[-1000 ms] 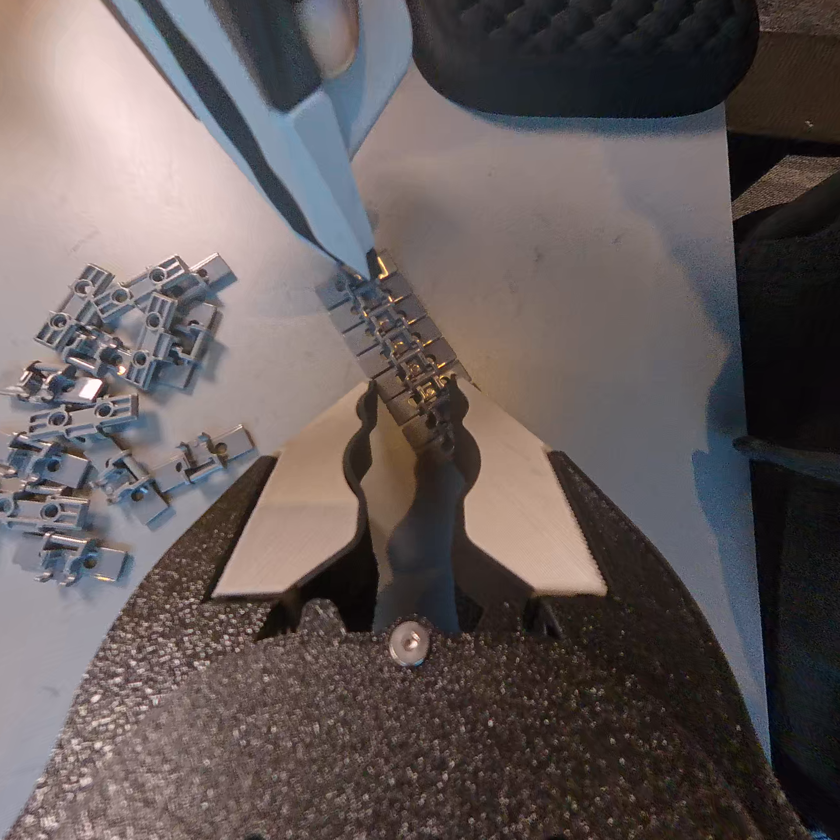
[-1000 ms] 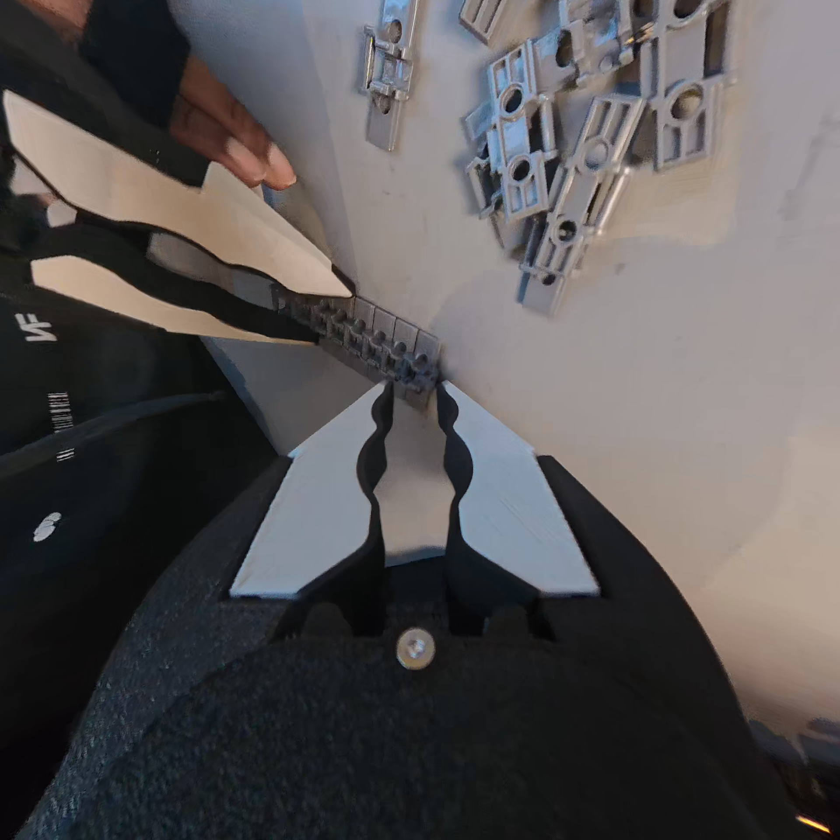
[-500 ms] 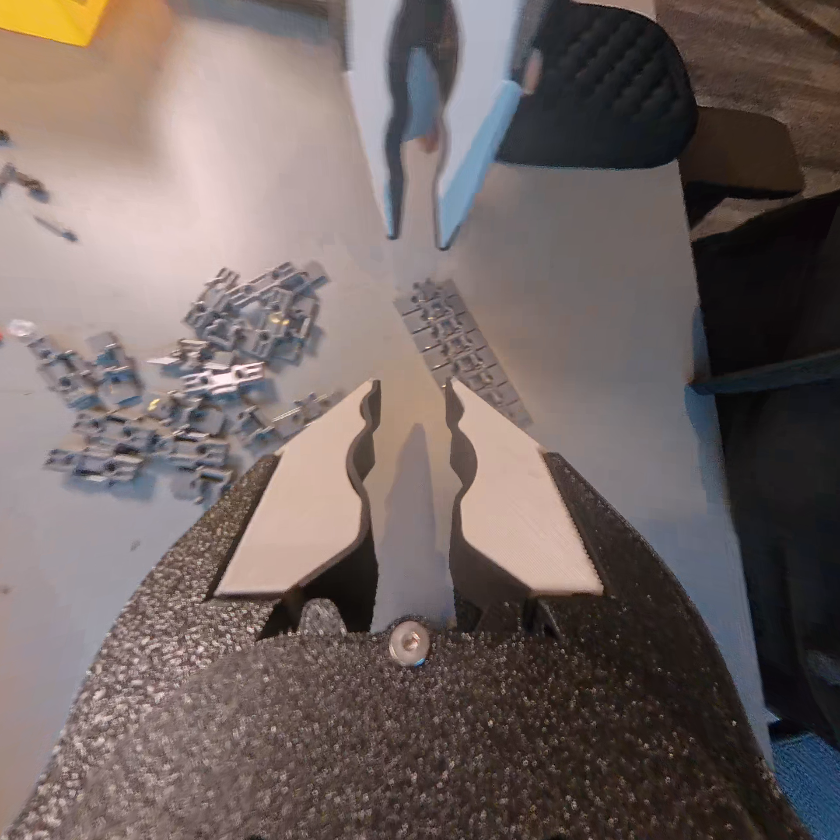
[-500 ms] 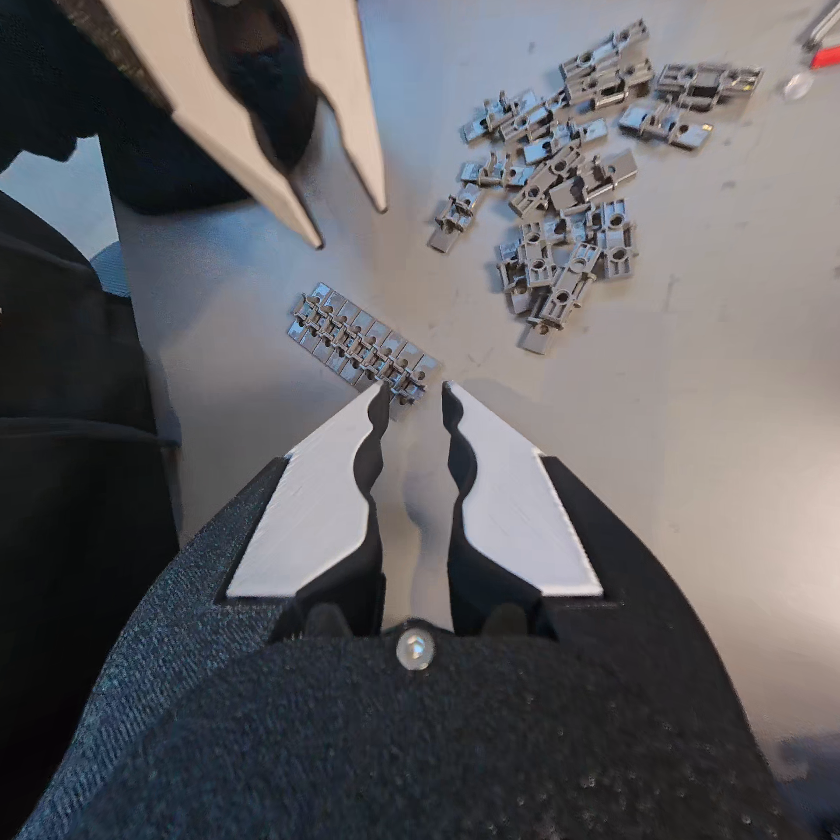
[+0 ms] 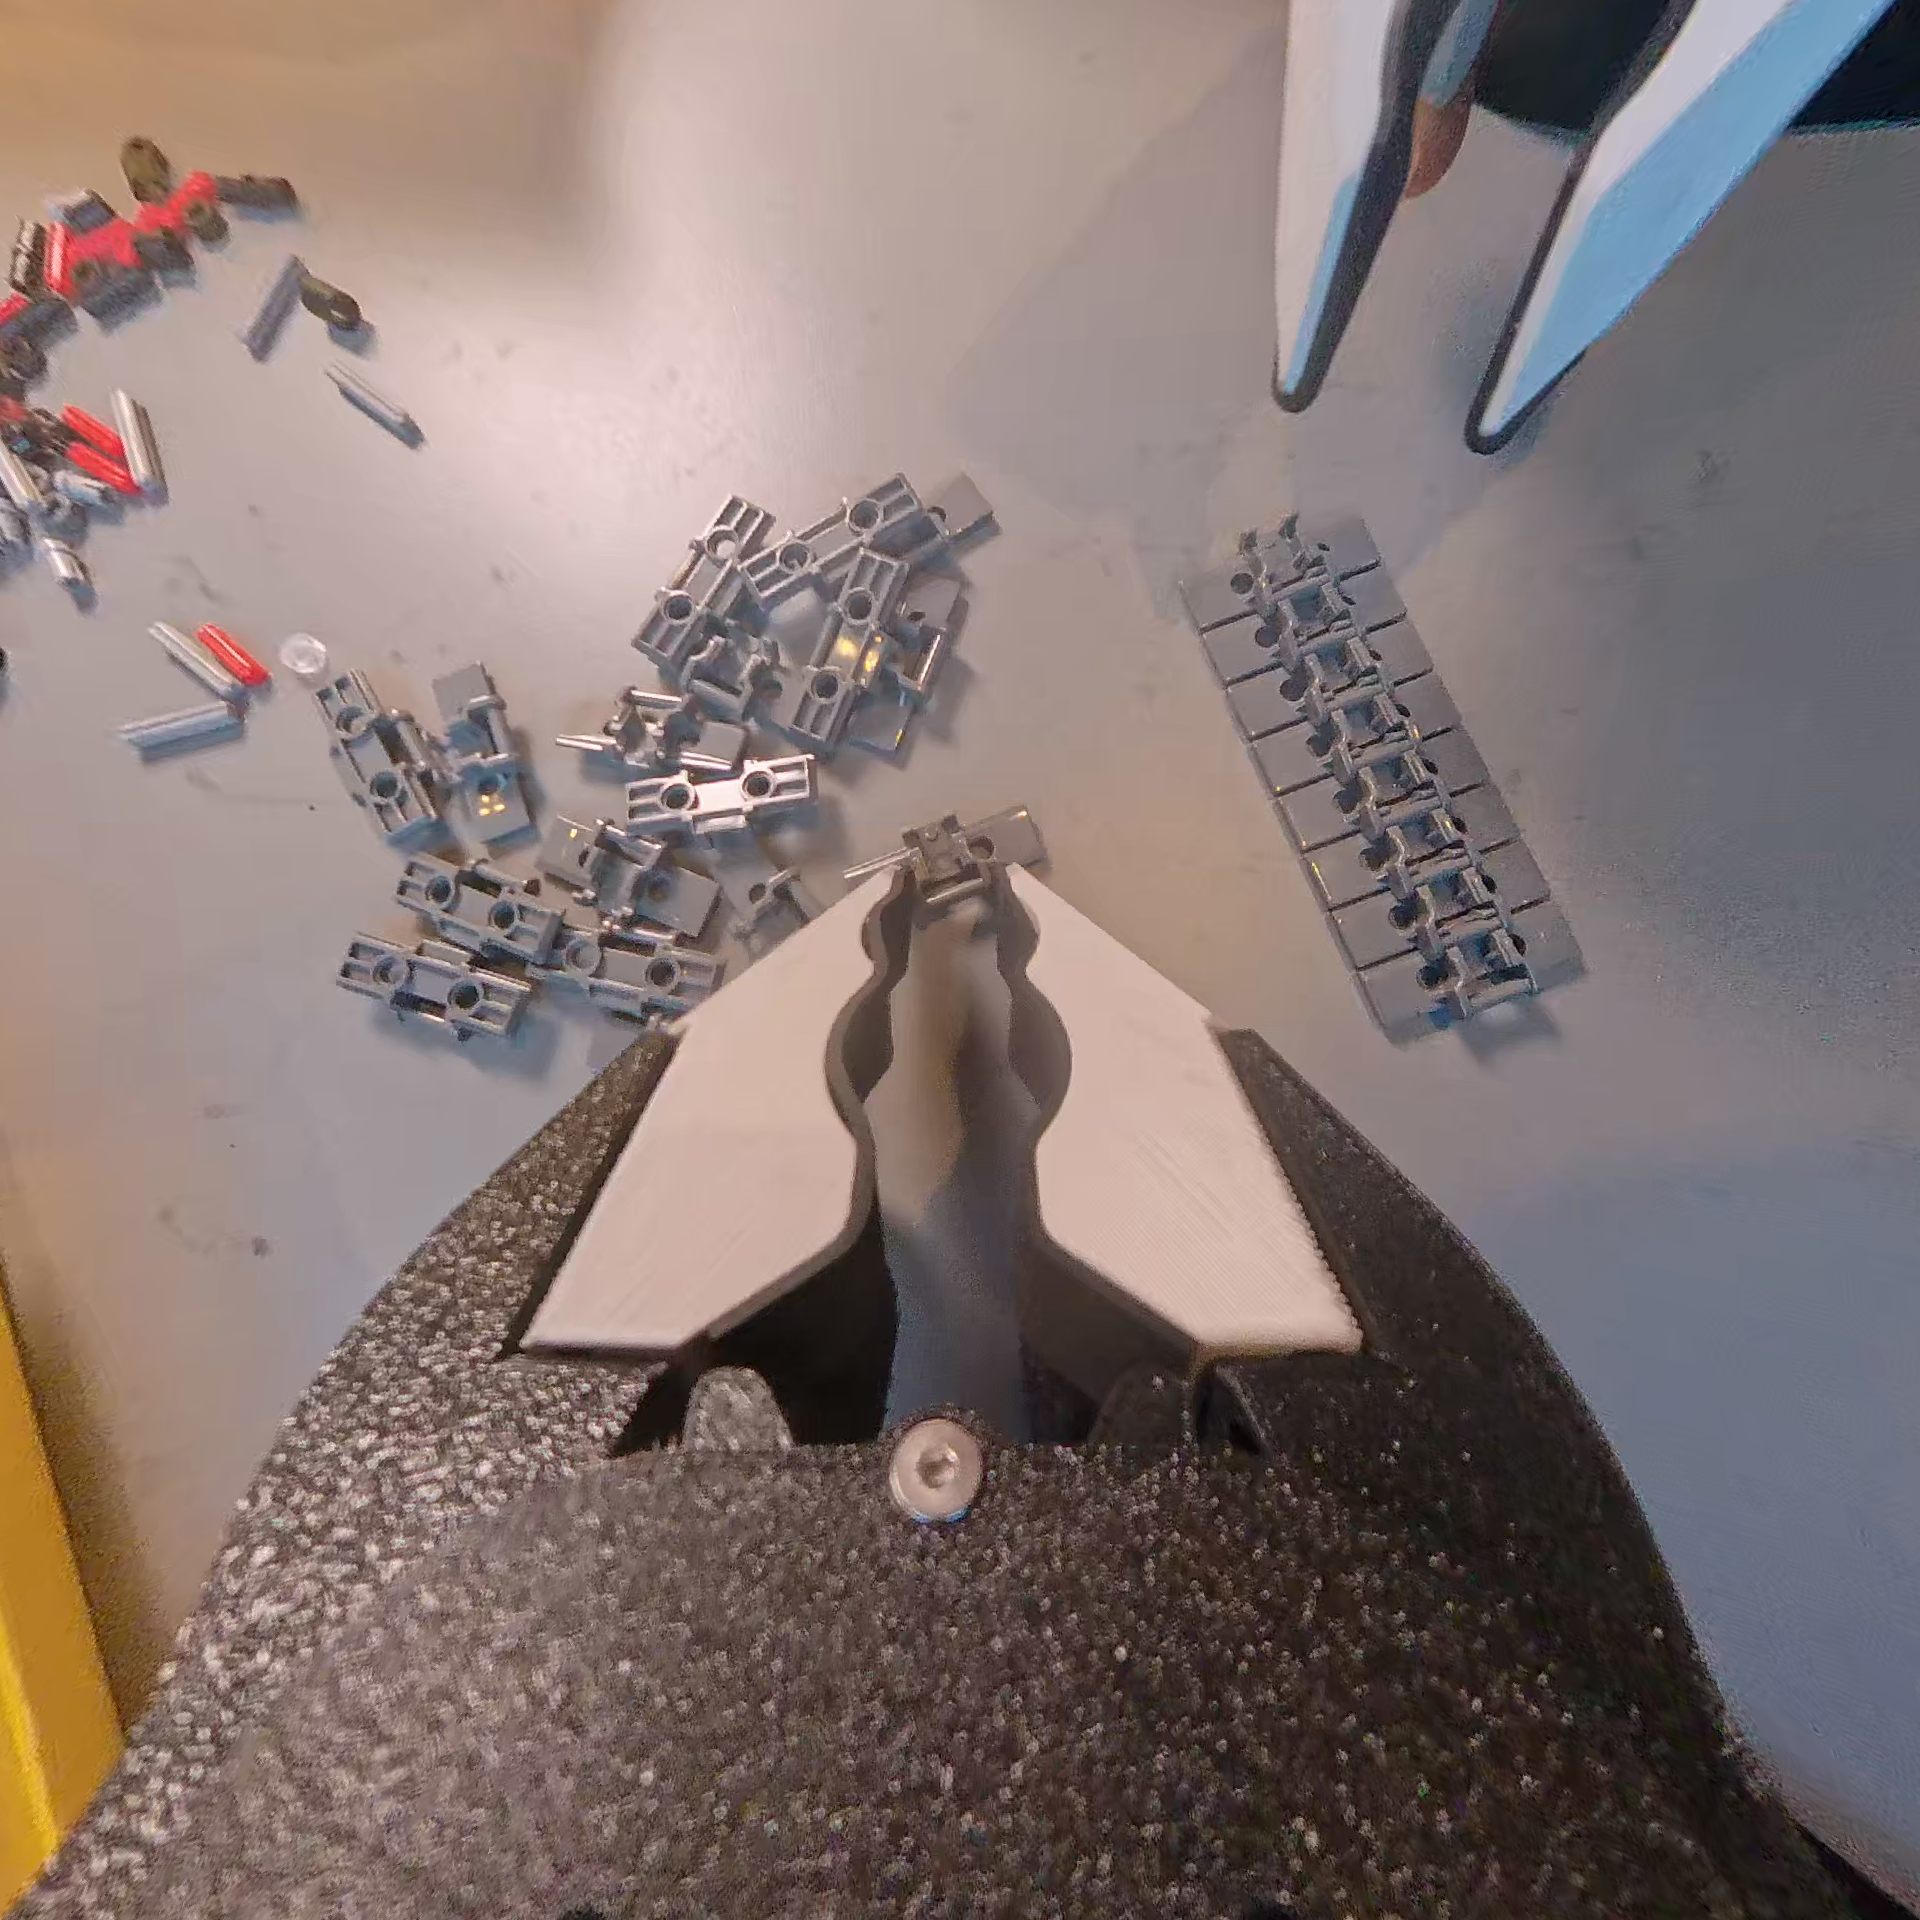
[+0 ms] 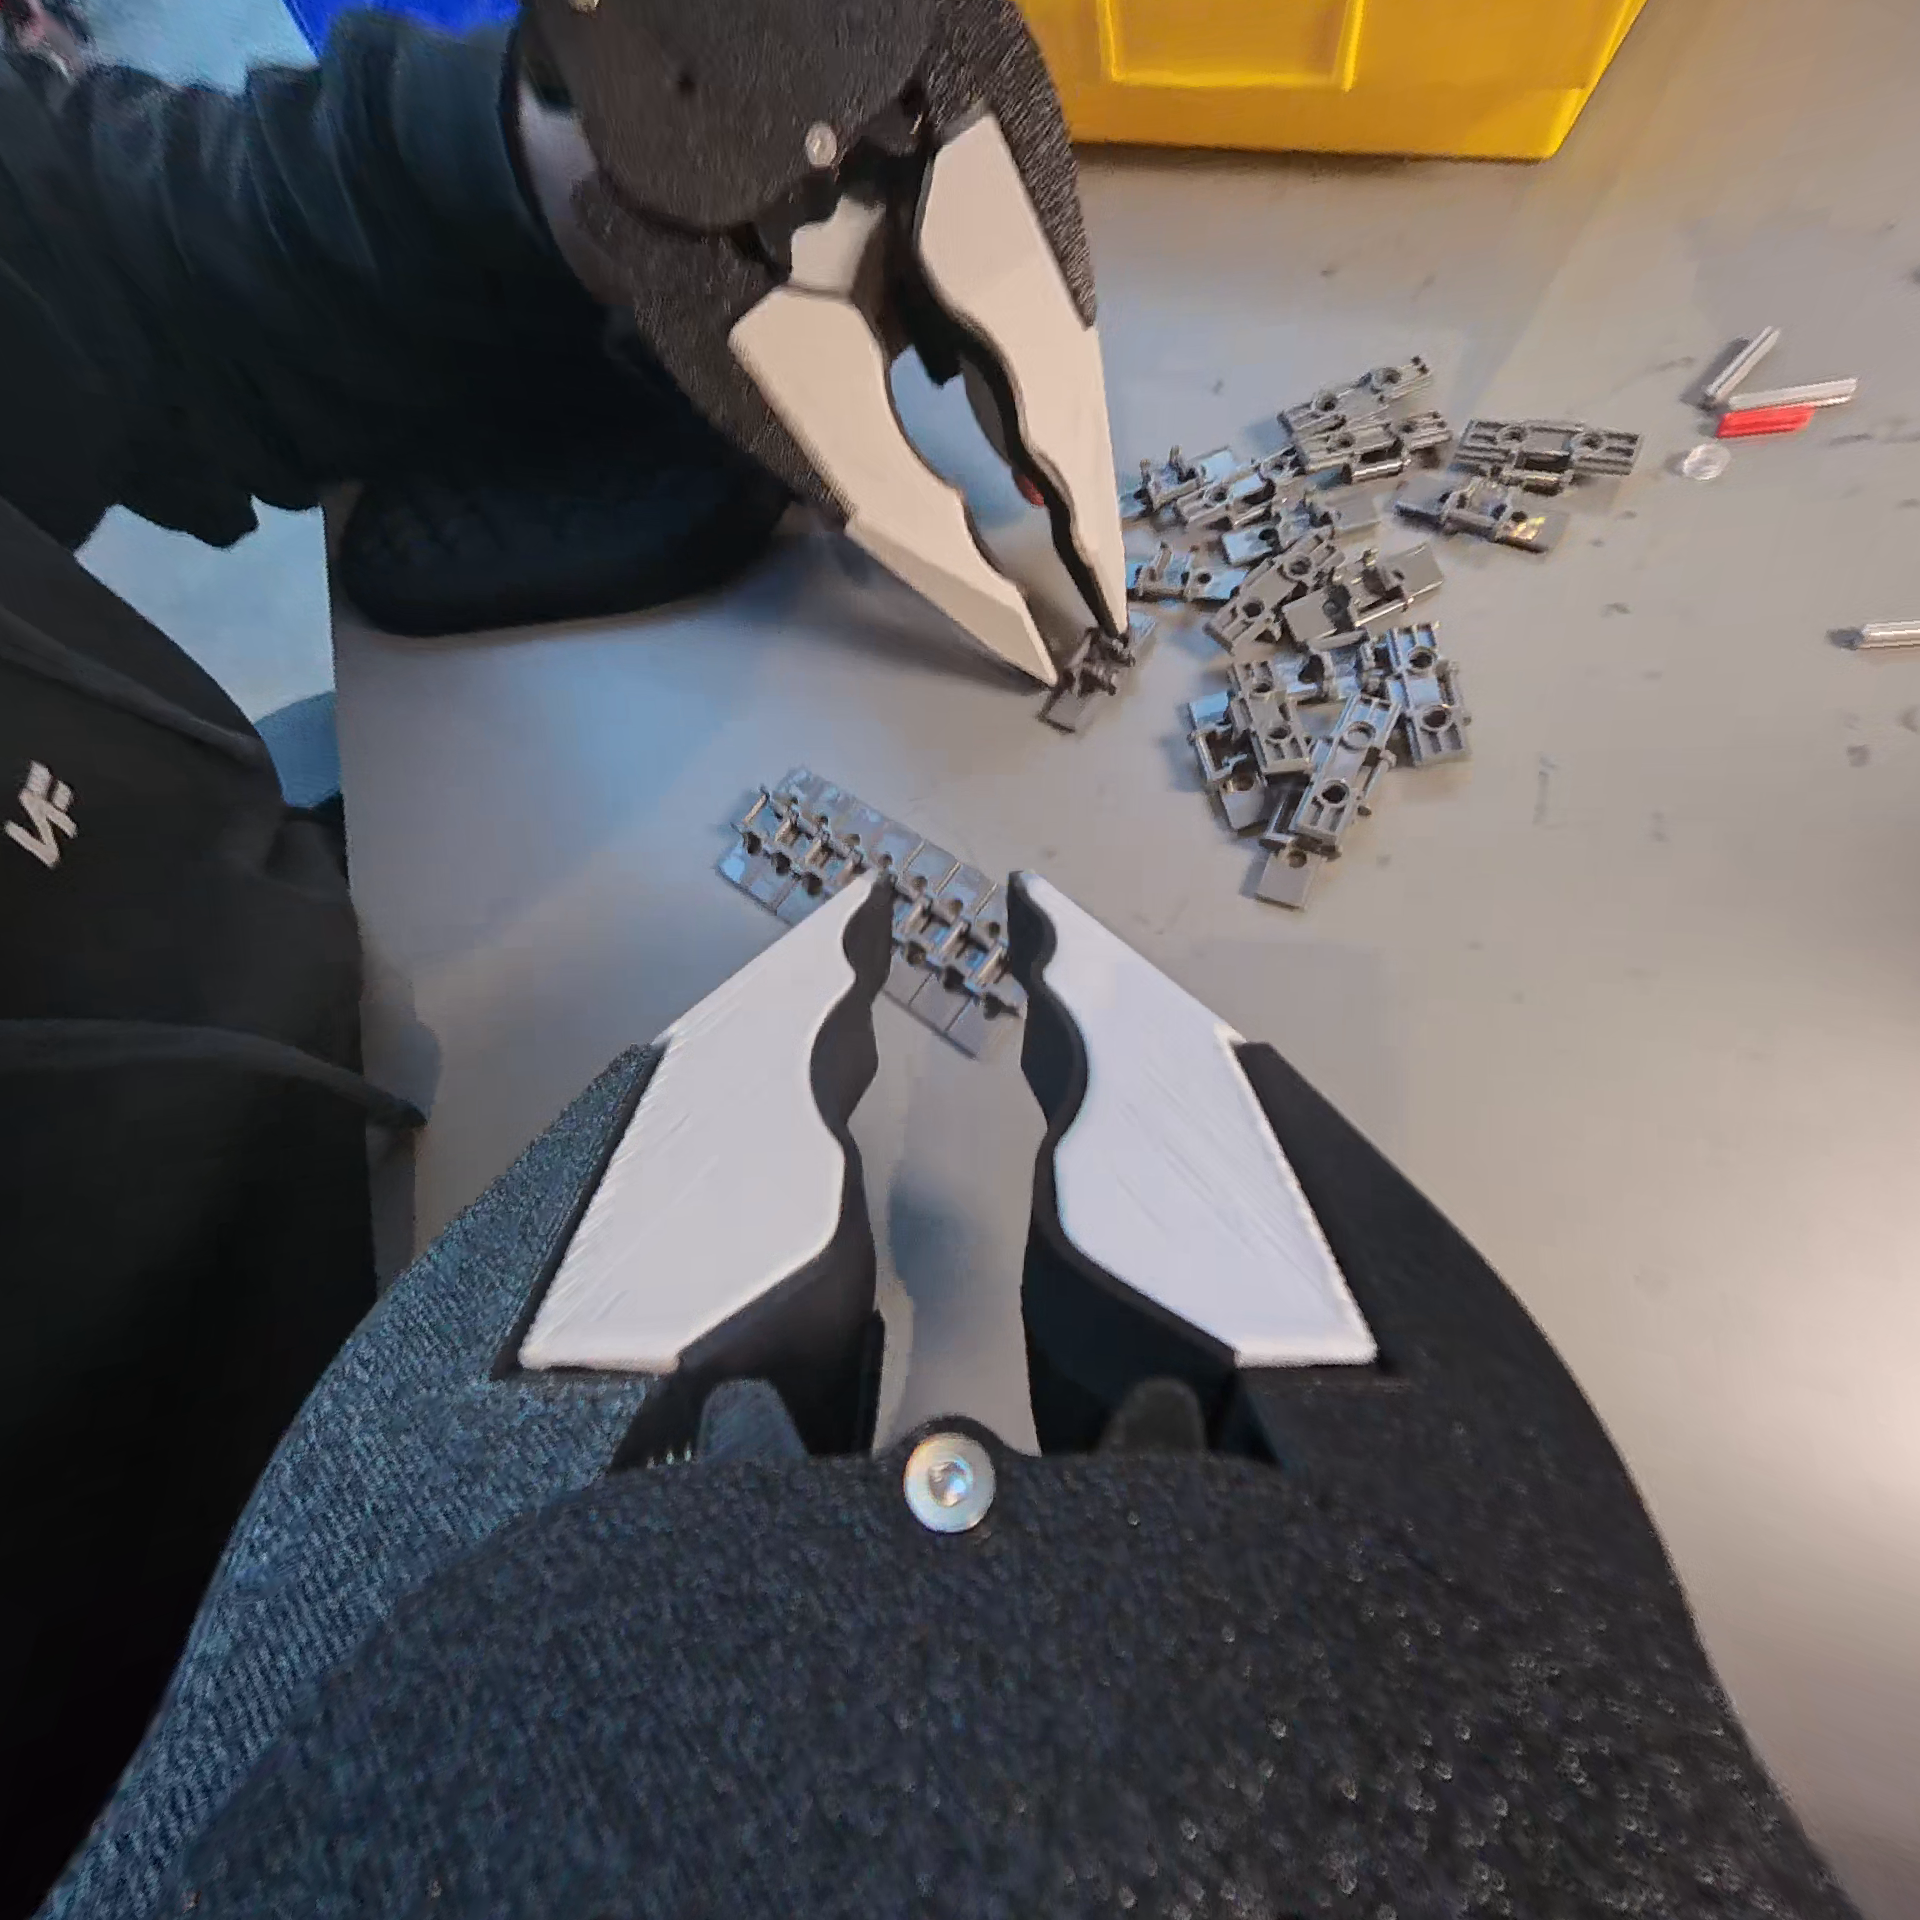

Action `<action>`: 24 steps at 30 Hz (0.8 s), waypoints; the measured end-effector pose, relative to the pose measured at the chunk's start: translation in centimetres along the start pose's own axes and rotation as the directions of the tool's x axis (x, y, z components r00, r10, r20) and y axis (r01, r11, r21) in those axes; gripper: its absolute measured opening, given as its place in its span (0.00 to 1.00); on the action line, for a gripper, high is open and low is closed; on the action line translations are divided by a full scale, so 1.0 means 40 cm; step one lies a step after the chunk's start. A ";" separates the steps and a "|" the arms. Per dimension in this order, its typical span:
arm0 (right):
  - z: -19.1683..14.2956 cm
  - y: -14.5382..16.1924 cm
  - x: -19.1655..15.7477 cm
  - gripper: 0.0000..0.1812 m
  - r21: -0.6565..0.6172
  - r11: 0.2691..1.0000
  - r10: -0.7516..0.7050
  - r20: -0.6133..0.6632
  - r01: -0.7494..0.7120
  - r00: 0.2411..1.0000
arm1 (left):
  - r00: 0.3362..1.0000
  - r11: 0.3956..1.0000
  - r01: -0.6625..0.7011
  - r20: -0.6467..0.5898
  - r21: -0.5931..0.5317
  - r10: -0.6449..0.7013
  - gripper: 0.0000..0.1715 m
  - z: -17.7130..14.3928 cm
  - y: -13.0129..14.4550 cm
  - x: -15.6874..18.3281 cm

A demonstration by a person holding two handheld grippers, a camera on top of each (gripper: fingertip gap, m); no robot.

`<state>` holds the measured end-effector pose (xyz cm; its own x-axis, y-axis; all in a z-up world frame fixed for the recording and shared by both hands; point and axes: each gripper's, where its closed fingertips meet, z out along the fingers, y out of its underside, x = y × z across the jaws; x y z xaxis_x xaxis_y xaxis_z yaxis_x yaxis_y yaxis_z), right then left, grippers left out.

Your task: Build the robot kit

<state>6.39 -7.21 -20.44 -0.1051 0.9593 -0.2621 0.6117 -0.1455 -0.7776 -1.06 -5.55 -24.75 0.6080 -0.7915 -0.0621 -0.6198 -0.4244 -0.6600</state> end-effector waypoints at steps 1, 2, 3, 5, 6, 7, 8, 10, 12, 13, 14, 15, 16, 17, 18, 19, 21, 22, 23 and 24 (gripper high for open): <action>0.003 -0.010 0.003 0.12 0.017 0.999 0.045 0.010 -0.045 0.999 | 0.999 0.999 -0.027 0.019 0.021 0.027 0.08 -0.002 -0.007 0.001; 0.007 -0.022 0.008 0.12 0.039 0.993 0.107 0.025 -0.108 0.994 | 0.997 0.996 -0.068 0.031 0.056 0.067 0.08 -0.007 -0.022 0.009; 0.008 -0.037 0.012 0.13 0.071 0.981 0.175 0.055 -0.178 0.983 | 0.993 0.989 -0.107 0.056 0.098 0.102 0.08 -0.017 -0.041 0.015; 0.006 -0.067 0.017 0.16 0.121 0.931 0.326 0.150 -0.345 0.933 | 0.980 0.967 -0.180 0.116 0.182 0.161 0.08 -0.042 -0.088 0.030; 0.005 -0.080 0.019 0.17 0.136 0.898 0.389 0.200 -0.418 0.900 | 0.972 0.951 -0.212 0.149 0.225 0.181 0.08 -0.055 -0.113 0.038; 0.003 -0.093 0.021 0.17 0.151 0.868 0.431 0.241 -0.472 0.870 | 0.964 0.938 -0.238 0.179 0.253 0.196 0.08 -0.066 -0.133 0.046; 0.002 -0.101 0.025 0.17 0.162 0.847 0.458 0.262 -0.506 0.850 | 0.956 0.926 -0.264 0.199 0.269 0.215 0.08 -0.072 -0.147 0.056; 0.006 -0.106 0.025 0.16 0.160 0.837 0.470 0.276 -0.523 0.838 | 0.938 0.905 -0.313 0.245 0.289 0.246 0.08 -0.081 -0.169 0.069; 0.010 -0.106 0.018 0.15 0.150 0.841 0.468 0.281 -0.520 0.838 | 0.930 0.897 -0.333 0.260 0.290 0.261 0.08 -0.082 -0.179 0.081; 0.009 -0.112 0.016 0.12 0.158 0.837 0.468 0.292 -0.524 0.834 | 0.928 0.896 -0.339 0.258 0.286 0.269 0.08 -0.080 -0.181 0.087; 0.007 -0.117 0.015 0.08 0.166 0.833 0.468 0.299 -0.528 0.832 | 0.926 0.894 -0.345 0.260 0.284 0.274 0.08 -0.079 -0.183 0.091; 0.009 -0.113 0.014 0.05 0.155 0.839 0.465 0.291 -0.521 0.836 | 0.925 0.892 -0.347 0.265 0.289 0.274 0.08 -0.079 -0.186 0.093; 0.011 -0.109 0.012 0.05 0.145 0.846 0.460 0.288 -0.513 0.840 | 0.926 0.894 -0.344 0.263 0.288 0.271 0.08 -0.079 -0.187 0.095; 0.010 -0.110 0.012 0.05 0.142 0.844 0.464 0.289 -0.517 0.837 | 0.926 0.894 -0.342 0.264 0.289 0.268 0.08 -0.080 -0.187 0.094; 0.008 -0.112 0.011 0.04 0.138 0.842 0.468 0.295 -0.522 0.833 | 0.925 0.892 -0.344 0.270 0.293 0.268 0.08 -0.081 -0.189 0.094; 0.007 -0.112 0.008 0.05 0.128 0.843 0.468 0.301 -0.522 0.830 | 0.923 0.892 -0.347 0.276 0.290 0.269 0.08 -0.083 -0.189 0.092; 0.006 -0.111 0.004 0.07 0.114 0.848 0.466 0.304 -0.517 0.831 | 0.919 0.890 -0.351 0.286 0.290 0.270 0.08 -0.086 -0.190 0.089; 0.005 -0.112 0.002 0.06 0.110 0.849 0.466 0.308 -0.517 0.830 | 0.921 0.890 -0.350 0.281 0.293 0.270 0.08 -0.087 -0.191 0.091; 0.006 -0.114 0.001 0.06 0.108 0.851 0.464 0.306 -0.514 0.831 | 0.921 0.889 -0.350 0.281 0.294 0.269 0.08 -0.088 -0.191 0.092; 0.006 -0.114 0.000 0.05 0.105 0.855 0.459 0.303 -0.508 0.835 | 0.918 0.887 -0.355 0.289 0.296 0.271 0.08 -0.090 -0.193 0.092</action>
